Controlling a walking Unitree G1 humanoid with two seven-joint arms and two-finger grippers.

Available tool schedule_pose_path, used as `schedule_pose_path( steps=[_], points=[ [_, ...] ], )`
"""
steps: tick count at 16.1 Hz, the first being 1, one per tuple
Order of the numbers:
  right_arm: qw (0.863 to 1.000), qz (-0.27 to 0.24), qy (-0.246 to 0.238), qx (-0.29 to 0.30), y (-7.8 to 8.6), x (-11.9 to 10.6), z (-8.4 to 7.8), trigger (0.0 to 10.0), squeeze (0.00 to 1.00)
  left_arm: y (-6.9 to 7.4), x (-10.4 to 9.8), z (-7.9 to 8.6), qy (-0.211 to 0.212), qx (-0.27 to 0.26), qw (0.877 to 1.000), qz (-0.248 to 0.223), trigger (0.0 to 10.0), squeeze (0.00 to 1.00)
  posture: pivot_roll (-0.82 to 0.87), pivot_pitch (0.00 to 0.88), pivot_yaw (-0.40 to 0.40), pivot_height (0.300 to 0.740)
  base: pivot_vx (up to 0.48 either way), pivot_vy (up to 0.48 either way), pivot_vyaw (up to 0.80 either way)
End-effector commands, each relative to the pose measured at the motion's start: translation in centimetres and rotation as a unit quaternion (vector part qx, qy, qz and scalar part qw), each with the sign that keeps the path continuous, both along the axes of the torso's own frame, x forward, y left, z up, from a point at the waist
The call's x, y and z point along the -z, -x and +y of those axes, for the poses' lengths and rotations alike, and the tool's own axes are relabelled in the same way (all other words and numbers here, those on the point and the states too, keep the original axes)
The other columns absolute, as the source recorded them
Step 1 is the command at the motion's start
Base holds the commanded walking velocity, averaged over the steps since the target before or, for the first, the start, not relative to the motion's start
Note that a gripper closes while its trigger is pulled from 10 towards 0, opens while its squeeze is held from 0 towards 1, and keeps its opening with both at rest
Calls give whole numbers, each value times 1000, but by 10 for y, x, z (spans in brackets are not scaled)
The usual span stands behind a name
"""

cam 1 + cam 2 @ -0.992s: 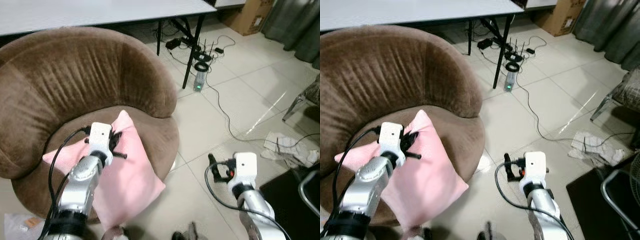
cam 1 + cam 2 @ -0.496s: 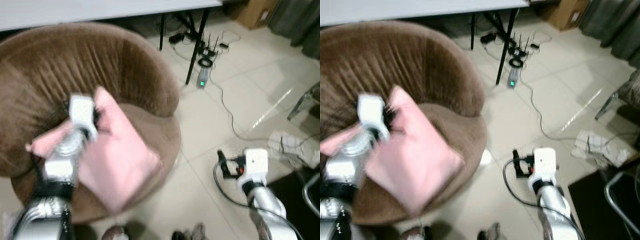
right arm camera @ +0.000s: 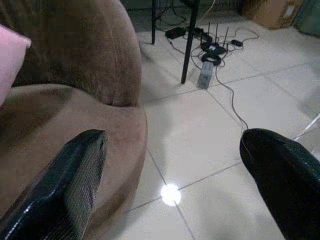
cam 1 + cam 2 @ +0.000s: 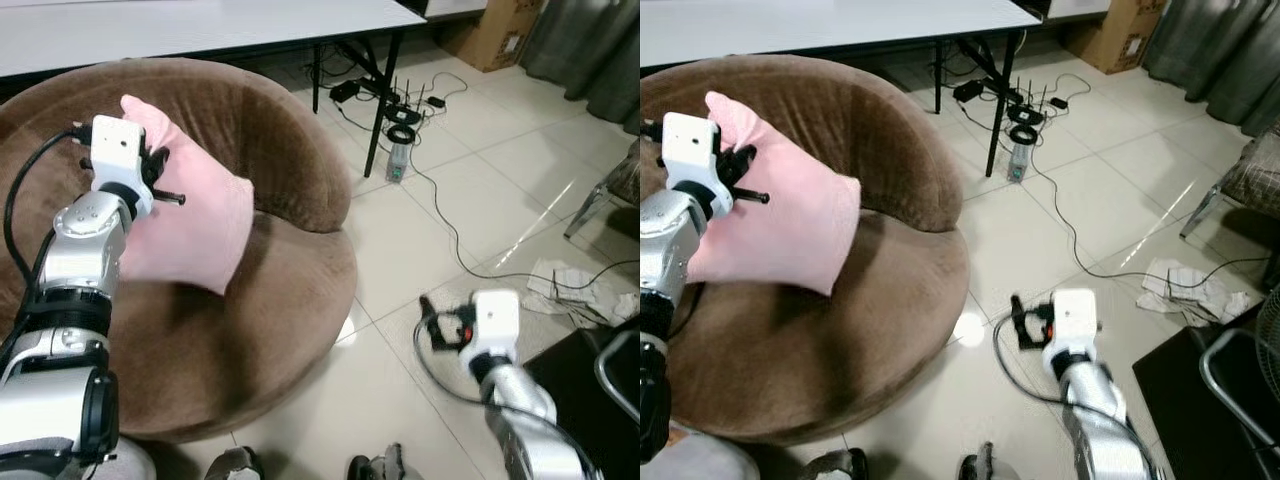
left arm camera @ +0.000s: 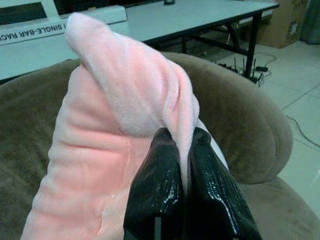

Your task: Move the pillow to the sofa from floor

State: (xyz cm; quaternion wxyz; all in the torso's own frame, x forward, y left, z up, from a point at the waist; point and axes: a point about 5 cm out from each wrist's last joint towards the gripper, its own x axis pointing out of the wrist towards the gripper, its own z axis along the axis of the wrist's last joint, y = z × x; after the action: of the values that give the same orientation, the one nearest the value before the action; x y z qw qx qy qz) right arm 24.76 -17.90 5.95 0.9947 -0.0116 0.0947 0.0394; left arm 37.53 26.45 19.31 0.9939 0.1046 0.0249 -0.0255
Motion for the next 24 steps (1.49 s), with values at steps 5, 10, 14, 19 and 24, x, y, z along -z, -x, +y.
schedule_pose_path(
  steps=[5,10,14,19,24],
  points=[
    [999,-6,-11,45,0,-3,-8,10000,0,-16,-9,-27,-10,50,999,-1,0,0,-116,136,1,740,0,0,0],
    [998,-10,-27,56,-3,-1,4,10000,0,-23,-25,-18,-17,29,999,-6,0,0,-124,126,32,740,0,0,0],
    [998,-9,-32,59,-3,0,7,10000,0,-23,-25,-3,-25,-1,1000,7,0,0,-124,122,37,740,0,0,0],
    [997,-23,-44,61,-6,-4,15,10000,0,-26,-29,-3,-66,-6,998,25,0,0,-141,115,63,740,0,0,0],
    [997,-13,-42,60,7,2,16,10000,0,-32,-29,-26,-85,25,996,29,0,0,-175,109,59,740,0,0,0]
  ],
)
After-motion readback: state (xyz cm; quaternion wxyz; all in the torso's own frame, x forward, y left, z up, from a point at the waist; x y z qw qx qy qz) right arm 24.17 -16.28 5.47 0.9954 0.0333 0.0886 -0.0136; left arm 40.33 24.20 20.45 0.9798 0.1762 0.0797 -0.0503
